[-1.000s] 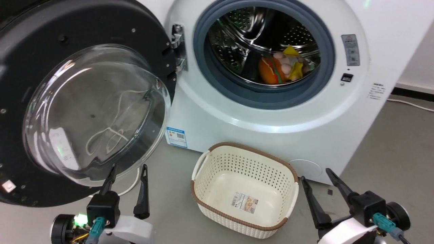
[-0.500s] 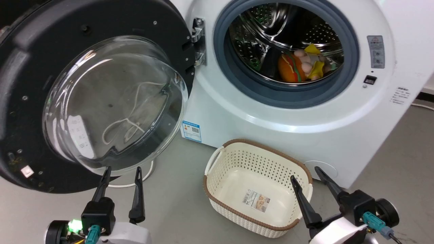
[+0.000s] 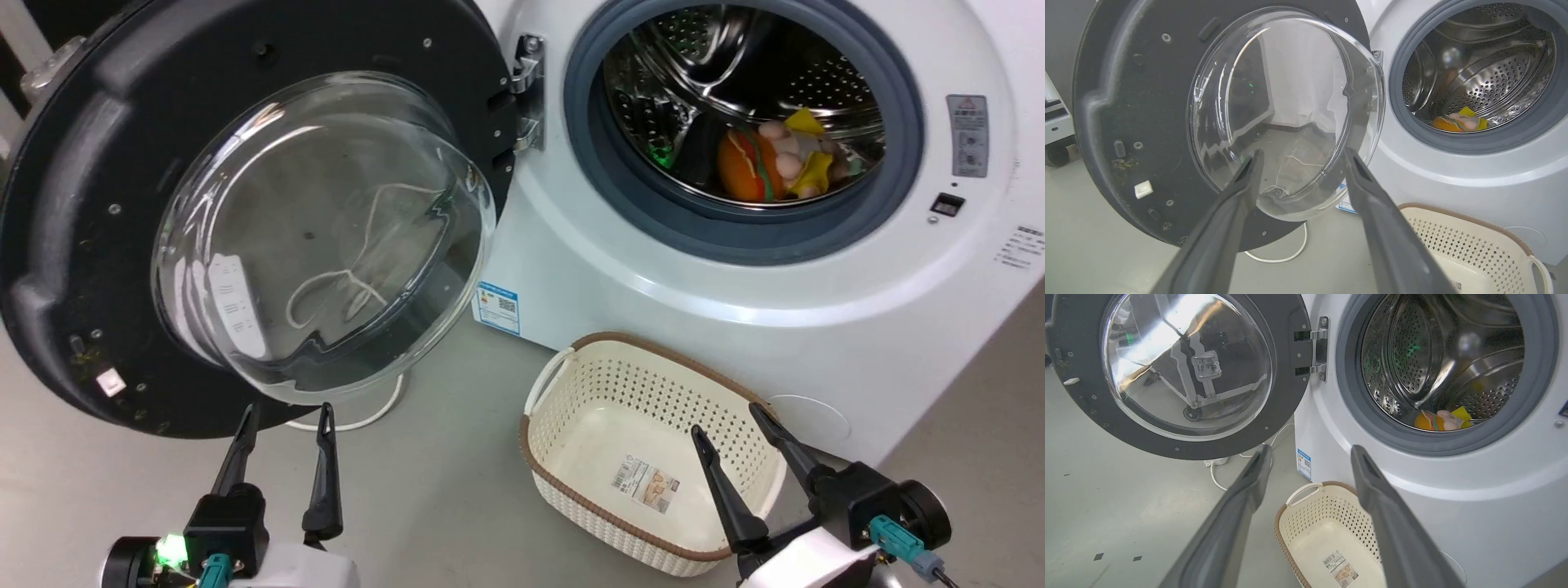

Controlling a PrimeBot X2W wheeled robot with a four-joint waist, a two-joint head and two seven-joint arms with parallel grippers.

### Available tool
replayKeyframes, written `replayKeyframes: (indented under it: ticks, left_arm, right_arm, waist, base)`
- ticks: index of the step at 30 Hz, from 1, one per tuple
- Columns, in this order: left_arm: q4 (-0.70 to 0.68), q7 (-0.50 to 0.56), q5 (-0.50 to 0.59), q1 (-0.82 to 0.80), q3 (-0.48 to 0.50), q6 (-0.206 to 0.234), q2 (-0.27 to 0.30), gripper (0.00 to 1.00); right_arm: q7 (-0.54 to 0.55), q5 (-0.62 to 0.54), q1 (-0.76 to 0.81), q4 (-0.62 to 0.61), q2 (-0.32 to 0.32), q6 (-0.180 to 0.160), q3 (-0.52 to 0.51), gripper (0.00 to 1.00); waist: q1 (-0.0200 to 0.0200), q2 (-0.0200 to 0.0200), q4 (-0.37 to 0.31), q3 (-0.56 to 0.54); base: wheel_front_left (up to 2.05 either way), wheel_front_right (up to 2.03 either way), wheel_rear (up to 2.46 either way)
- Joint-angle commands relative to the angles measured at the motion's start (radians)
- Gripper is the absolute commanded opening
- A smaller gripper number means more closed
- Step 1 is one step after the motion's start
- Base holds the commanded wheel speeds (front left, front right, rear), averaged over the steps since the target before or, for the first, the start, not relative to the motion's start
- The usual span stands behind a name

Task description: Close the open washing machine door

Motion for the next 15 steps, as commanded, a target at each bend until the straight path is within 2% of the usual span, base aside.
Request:
replayKeyframes:
  ticks: [1,6,10,14,15]
  left_arm:
    - [-0.004,-0.011,-0.006,0.011,-0.002,-0.004,0.008,0.00]
    - [-0.041,-0.021,-0.067,-0.003,0.025,-0.023,-0.006,0.00]
    - [-0.091,-0.029,-0.114,-0.038,0.075,-0.056,0.005,0.00]
    - [-0.127,-0.036,-0.156,-0.091,0.133,-0.084,0.036,0.00]
    - [-0.143,-0.040,-0.190,-0.138,0.177,-0.101,0.068,0.00]
  right_arm:
    - [-0.011,0.009,-0.014,0.004,-0.002,0.000,0.004,1.00]
    - [-0.021,0.007,-0.013,0.001,-0.001,0.001,-0.003,1.00]
    - [-0.029,0.002,-0.014,-0.003,-0.001,0.001,-0.012,1.00]
    - [-0.036,0.000,-0.012,-0.006,-0.001,0.001,-0.020,1.00]
    - [-0.040,-0.003,-0.014,-0.009,-0.001,0.001,-0.022,1.00]
  waist:
    - [0.0000,0.0000,0.011,0.004]
    - [0.0000,0.0000,0.035,0.017]
    - [0.0000,0.0000,0.055,0.036]
    - [0.0000,0.0000,0.070,0.053]
    - [0.0000,0.0000,0.076,0.069]
  base:
    - [0.00,0.00,0.00]
    - [0.00,0.00,0.00]
    - [0.00,0.00,0.00]
    - [0.00,0.00,0.00]
    - [0.00,0.00,0.00]
